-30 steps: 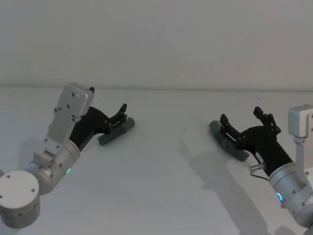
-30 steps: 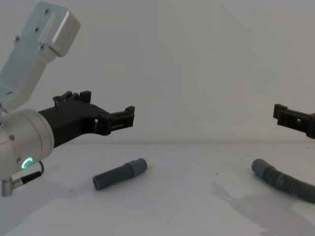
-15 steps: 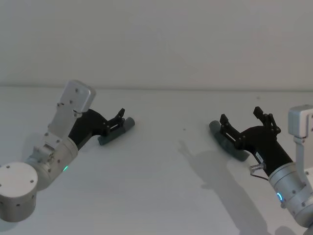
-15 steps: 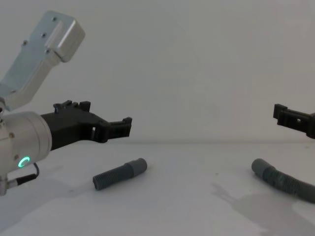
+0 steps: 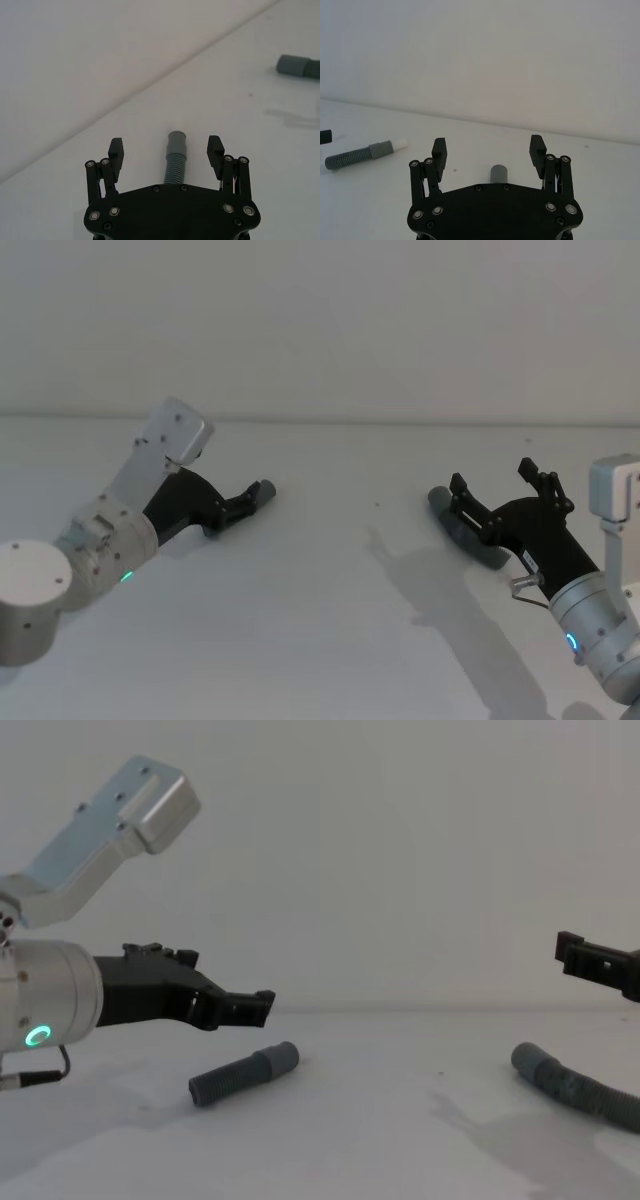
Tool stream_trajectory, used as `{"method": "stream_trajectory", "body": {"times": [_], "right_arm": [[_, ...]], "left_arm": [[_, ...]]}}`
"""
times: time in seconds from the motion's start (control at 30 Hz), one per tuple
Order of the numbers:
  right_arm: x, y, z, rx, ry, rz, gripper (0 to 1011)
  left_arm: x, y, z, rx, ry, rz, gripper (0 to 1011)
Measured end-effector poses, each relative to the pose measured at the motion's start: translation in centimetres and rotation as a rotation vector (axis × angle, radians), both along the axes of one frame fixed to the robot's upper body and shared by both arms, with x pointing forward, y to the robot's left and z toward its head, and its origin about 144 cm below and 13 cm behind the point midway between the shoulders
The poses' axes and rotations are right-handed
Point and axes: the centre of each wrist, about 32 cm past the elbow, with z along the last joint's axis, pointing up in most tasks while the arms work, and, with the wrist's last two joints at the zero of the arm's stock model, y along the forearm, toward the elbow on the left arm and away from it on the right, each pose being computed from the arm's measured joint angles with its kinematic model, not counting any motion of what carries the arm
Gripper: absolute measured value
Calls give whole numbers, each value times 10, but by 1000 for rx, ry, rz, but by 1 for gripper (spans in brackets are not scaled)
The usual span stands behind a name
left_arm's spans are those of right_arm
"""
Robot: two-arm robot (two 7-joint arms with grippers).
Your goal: Use both hands to pick up one end of the pipe from the table, align the ends, and insert them.
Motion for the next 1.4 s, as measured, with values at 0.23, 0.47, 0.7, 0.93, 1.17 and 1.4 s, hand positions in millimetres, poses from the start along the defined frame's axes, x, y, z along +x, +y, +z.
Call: {"method": "stream_trajectory", "body": {"times": [0.23, 0.47, 0.7, 0.93, 1.17, 1.4], "right_arm": [[0, 0, 0, 0, 0, 0, 1000], [0, 0, 0, 0, 0, 0, 1000], [0, 0, 0, 0, 0, 0, 1000], [0, 0, 0, 0, 0, 0, 1000], [0, 0, 0, 0, 0, 0, 1000], [0, 0, 0, 0, 0, 0, 1000]], "left_arm": [[10, 4, 14, 46, 48, -60, 1001], [22, 8, 24, 78, 103, -112, 1001], [33, 12, 31, 94, 154, -142, 1001], [43, 14, 32, 95, 199, -156, 1001], [51, 13, 31, 93, 230, -162, 1001], [59, 9, 28, 89, 251, -152, 1001]]}}
